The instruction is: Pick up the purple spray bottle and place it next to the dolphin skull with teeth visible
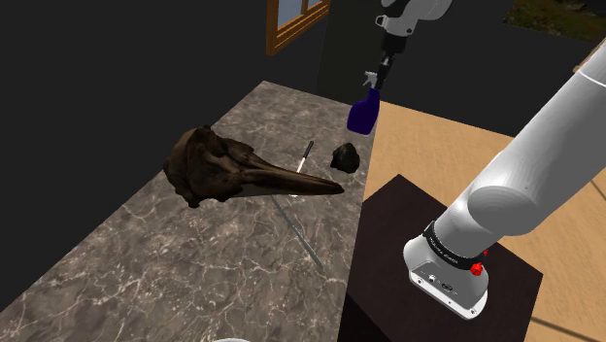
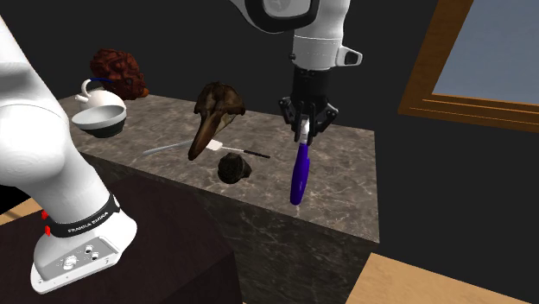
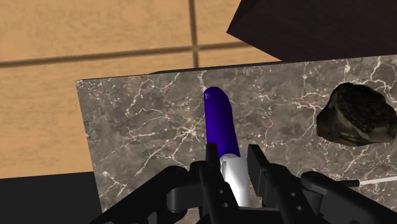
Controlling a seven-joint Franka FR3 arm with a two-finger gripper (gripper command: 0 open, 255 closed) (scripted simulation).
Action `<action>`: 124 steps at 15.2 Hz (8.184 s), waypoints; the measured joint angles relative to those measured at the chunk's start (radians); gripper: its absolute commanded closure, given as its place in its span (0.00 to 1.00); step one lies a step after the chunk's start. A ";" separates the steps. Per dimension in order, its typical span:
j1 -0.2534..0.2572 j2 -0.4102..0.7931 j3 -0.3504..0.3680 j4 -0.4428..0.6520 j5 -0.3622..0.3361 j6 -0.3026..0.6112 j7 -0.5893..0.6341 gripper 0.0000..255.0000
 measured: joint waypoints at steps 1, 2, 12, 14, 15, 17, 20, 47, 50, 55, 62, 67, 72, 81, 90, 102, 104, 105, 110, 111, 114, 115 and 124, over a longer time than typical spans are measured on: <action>-0.001 -0.005 -0.001 0.007 -0.003 -0.011 0.000 1.00; -0.001 -0.005 -0.001 0.019 -0.003 -0.024 -0.001 1.00; 0.003 -0.046 0.004 0.113 -0.022 -0.154 0.014 1.00; 0.004 -0.050 0.006 0.137 -0.024 -0.180 0.016 1.00; 0.004 -0.054 0.006 0.146 -0.026 -0.194 0.017 1.00; 0.004 -0.059 0.007 0.167 -0.028 -0.219 0.018 1.00; 0.005 -0.061 0.008 0.206 -0.028 -0.260 0.019 1.00; -0.006 0.028 -0.005 0.668 0.014 -0.644 -0.013 1.00; -0.013 0.053 -0.010 0.742 0.026 -0.696 -0.021 1.00; -0.033 0.109 -0.023 0.882 0.056 -0.786 -0.041 1.00; 0.017 0.076 0.008 0.903 0.040 -0.837 0.033 1.00; 0.108 -0.032 0.088 0.776 -0.006 -0.805 0.188 1.00; 0.173 -0.101 0.169 0.704 -0.021 -0.799 0.331 1.00; 0.266 -0.136 0.298 0.654 -0.008 -0.785 0.558 1.00; 0.271 -0.199 0.310 0.460 -0.017 -0.653 0.579 1.00; 0.268 -0.255 0.312 0.235 -0.027 -0.484 0.584 1.00; 0.267 -0.262 0.310 0.205 -0.028 -0.461 0.583 1.00; 0.267 -0.264 0.311 0.190 -0.028 -0.447 0.584 1.00; 0.266 -0.274 0.310 0.110 -0.031 -0.377 0.585 1.00; 0.266 -0.276 0.309 0.096 -0.031 -0.364 0.584 1.00; 0.265 -0.276 0.309 0.053 -0.032 -0.322 0.585 1.00; 0.265 -0.277 0.308 0.040 -0.032 -0.310 0.584 1.00; 0.264 -0.276 0.306 -0.080 -0.033 -0.189 0.587 1.00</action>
